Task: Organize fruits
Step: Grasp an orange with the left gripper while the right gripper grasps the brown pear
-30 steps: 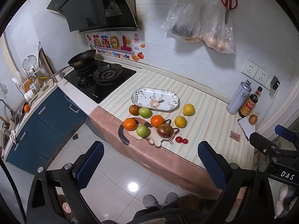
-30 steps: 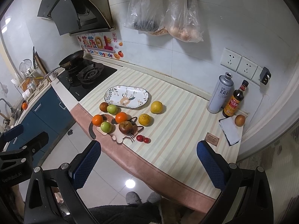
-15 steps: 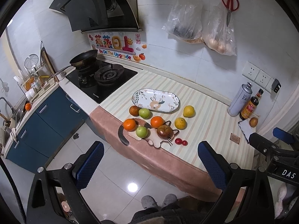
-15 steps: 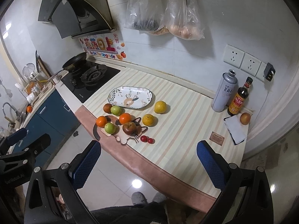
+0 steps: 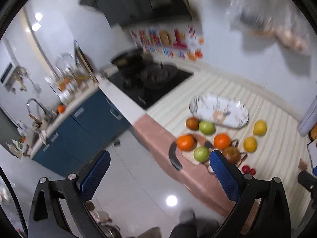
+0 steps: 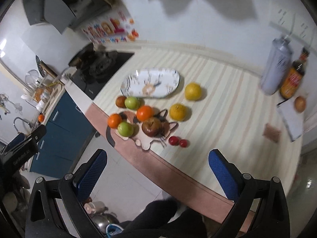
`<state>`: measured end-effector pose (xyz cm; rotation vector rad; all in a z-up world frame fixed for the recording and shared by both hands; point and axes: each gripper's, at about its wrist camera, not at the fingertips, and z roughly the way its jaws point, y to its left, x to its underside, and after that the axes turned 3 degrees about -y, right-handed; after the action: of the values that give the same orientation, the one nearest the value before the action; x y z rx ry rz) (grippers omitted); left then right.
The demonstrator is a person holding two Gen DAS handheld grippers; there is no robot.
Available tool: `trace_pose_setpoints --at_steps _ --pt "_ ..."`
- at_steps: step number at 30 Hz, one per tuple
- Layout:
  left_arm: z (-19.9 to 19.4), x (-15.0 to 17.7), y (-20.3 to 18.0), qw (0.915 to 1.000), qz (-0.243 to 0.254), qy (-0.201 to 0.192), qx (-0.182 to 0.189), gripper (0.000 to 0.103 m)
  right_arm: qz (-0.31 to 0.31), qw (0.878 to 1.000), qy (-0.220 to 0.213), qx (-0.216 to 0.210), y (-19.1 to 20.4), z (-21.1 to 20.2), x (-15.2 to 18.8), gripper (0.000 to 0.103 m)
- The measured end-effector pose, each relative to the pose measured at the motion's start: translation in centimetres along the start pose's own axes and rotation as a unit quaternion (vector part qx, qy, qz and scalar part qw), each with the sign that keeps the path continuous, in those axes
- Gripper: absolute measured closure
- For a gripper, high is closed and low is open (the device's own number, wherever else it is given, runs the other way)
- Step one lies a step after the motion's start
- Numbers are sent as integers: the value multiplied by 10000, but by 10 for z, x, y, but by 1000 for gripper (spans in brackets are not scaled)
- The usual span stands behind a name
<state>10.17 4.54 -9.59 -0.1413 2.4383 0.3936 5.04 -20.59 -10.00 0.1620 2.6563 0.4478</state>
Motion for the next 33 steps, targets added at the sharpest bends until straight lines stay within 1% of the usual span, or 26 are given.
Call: trace_pose_setpoints --at_steps 4,6,7,8,9,10,12,14,15,17,21,22,26,27,28,30,31,32,33 --pt "82 -7 -1 9972 135 727 116 0 163 9991 391 71 4 75 -7 0" --pt "123 -7 -1 9930 161 1131 299 0 278 9981 534 160 7 108 -11 0" --pt "149 -10 -1 9891 129 1389 481 0 363 9973 616 194 8 125 -14 0" --pt "162 -9 -1 9861 97 1549 585 1 424 9966 673 214 10 139 -17 1" --pt "181 -10 -3 9817 61 1760 721 5 477 9958 735 260 10 154 -20 1" --pt "206 -10 -7 9750 35 2021 923 9 545 9946 826 327 10 172 -23 2" --pt "238 -10 -12 9649 4 2368 1135 13 705 9920 979 368 9 197 -27 3" --pt "270 -9 -19 9523 -43 2722 1380 13 885 9888 1129 413 7 218 -28 3" --pt "281 -8 -23 9484 -27 2832 1428 13 957 9873 1191 432 7 230 -29 3" --pt "298 -10 -30 9433 67 2931 1558 13 1004 9853 1301 475 8 241 -28 3" --pt "323 -8 -49 9340 310 3142 1670 13 1057 9815 1495 559 10 263 -29 4" --pt "327 -7 -54 9317 357 3193 1696 13 1065 9809 1526 566 10 266 -29 6" --pt "331 -4 -69 9278 589 3258 1719 13 1094 9781 1667 591 9 283 -32 10" --pt "331 -3 -72 9274 661 3267 1701 15 1073 9776 1709 593 10 288 -33 12" --pt "332 -3 -76 9270 717 3265 1701 25 1043 9774 1743 586 11 291 -34 16" --pt "331 0 -83 9257 785 3258 1756 33 969 9767 1830 574 13 299 -35 23" --pt "330 1 -86 9250 803 3262 1775 39 955 9768 1846 507 14 301 -36 28" --pt "329 1 -89 9243 813 3261 1807 41 946 9772 1847 452 16 302 -37 32" --pt "326 1 -91 9255 846 3236 1779 41 895 9764 1892 526 18 303 -38 32"
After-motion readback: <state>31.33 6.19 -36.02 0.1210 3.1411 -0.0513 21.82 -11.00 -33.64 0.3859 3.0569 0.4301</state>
